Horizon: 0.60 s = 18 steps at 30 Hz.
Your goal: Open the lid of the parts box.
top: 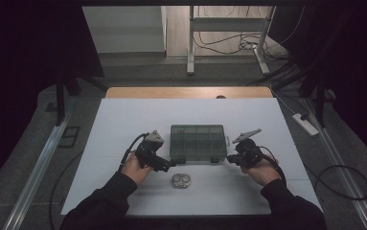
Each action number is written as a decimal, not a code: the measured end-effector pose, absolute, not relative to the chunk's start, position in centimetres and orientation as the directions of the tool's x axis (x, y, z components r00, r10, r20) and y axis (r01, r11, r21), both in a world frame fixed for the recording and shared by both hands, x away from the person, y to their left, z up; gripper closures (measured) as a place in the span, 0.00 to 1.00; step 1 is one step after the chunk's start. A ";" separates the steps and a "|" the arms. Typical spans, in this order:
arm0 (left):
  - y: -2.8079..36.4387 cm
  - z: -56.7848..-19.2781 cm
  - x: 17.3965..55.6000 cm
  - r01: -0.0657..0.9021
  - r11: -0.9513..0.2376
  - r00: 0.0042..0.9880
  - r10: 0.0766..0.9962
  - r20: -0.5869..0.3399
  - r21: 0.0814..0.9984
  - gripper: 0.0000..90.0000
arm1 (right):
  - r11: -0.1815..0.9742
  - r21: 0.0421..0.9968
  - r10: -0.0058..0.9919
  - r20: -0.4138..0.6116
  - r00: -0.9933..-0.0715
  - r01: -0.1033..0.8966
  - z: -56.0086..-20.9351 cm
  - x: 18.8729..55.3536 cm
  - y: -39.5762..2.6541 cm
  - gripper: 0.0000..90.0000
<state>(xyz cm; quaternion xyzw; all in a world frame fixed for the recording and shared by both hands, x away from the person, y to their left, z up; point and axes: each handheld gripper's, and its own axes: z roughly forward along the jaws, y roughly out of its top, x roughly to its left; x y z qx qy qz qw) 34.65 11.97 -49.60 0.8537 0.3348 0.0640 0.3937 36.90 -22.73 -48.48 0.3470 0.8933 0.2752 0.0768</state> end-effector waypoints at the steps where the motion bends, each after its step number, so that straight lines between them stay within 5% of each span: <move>1: 12.0 -49.6 34.7 0.522 -0.467 0.768 0.622 -0.154 0.714 0.01 | 0.609 0.546 0.661 0.052 -0.749 0.575 -48.5 36.9 -22.7 1.00; 18: 12.3 -49.0 34.8 0.569 -0.396 0.737 0.635 -0.233 0.720 0.00 | 0.559 0.636 0.672 0.029 -0.740 0.532 -47.0 36.3 -23.0 1.00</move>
